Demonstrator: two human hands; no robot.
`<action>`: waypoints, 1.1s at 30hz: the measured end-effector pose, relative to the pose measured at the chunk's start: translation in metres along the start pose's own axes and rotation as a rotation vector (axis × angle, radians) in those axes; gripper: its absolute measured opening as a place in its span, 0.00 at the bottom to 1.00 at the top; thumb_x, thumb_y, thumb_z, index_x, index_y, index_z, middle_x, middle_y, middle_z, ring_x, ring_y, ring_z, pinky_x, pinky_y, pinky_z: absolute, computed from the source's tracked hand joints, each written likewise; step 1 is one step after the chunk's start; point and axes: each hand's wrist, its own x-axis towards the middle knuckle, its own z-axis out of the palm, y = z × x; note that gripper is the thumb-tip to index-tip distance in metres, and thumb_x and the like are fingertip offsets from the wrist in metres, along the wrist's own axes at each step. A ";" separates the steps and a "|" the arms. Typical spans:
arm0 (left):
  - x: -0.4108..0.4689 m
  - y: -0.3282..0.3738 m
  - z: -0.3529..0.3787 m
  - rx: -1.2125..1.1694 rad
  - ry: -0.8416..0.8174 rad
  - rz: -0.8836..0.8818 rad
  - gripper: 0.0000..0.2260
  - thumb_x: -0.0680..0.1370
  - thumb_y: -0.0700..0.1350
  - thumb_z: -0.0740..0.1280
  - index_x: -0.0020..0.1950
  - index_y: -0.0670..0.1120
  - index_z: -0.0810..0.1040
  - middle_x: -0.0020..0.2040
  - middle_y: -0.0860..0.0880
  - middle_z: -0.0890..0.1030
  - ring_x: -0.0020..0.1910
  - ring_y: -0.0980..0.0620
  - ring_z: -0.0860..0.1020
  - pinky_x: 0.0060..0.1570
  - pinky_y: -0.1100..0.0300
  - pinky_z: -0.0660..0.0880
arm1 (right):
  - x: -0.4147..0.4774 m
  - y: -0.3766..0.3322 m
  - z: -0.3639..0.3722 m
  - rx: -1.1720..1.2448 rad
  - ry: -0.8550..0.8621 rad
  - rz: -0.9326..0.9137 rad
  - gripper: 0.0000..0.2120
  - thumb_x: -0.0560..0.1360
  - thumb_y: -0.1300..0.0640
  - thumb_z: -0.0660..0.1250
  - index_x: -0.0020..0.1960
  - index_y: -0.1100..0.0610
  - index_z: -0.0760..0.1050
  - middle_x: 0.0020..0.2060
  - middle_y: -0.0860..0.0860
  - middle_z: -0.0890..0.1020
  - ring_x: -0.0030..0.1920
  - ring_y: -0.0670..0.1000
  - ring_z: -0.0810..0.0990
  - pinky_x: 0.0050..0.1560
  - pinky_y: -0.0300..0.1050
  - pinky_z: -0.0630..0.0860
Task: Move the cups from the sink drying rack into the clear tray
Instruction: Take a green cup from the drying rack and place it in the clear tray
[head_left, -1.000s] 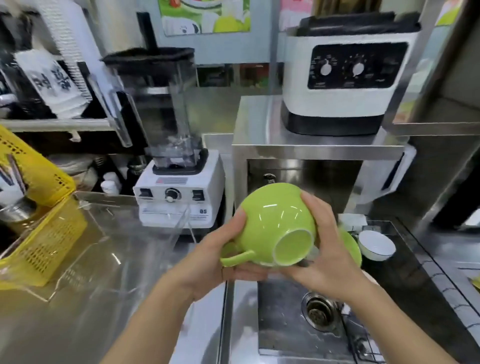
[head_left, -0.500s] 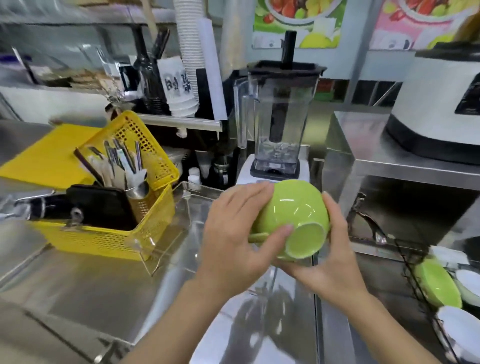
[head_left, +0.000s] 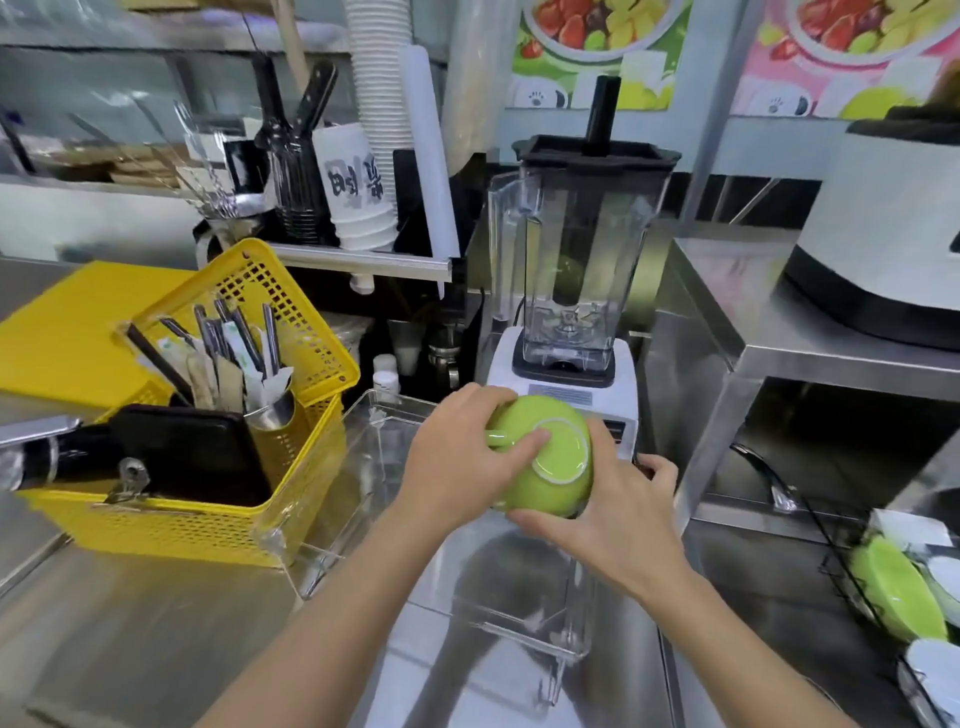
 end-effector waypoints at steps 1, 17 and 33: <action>0.001 -0.003 0.004 -0.001 -0.023 -0.033 0.27 0.64 0.64 0.63 0.55 0.49 0.78 0.49 0.51 0.80 0.50 0.51 0.77 0.52 0.54 0.73 | 0.000 0.004 0.005 -0.036 -0.007 0.013 0.51 0.54 0.22 0.57 0.68 0.49 0.55 0.45 0.48 0.83 0.54 0.49 0.78 0.64 0.53 0.57; 0.019 -0.039 0.039 -0.207 -0.163 -0.289 0.16 0.65 0.57 0.67 0.42 0.47 0.83 0.40 0.47 0.85 0.45 0.47 0.81 0.50 0.49 0.77 | 0.006 0.014 0.029 -0.345 0.009 0.068 0.46 0.55 0.20 0.55 0.55 0.57 0.71 0.36 0.51 0.84 0.56 0.54 0.77 0.61 0.54 0.50; 0.026 -0.046 0.044 -0.228 -0.258 -0.299 0.06 0.74 0.47 0.69 0.42 0.47 0.84 0.39 0.47 0.85 0.39 0.53 0.78 0.44 0.56 0.73 | 0.011 0.007 0.029 -0.357 -0.197 0.146 0.58 0.54 0.21 0.41 0.68 0.63 0.60 0.62 0.55 0.77 0.75 0.50 0.55 0.66 0.58 0.38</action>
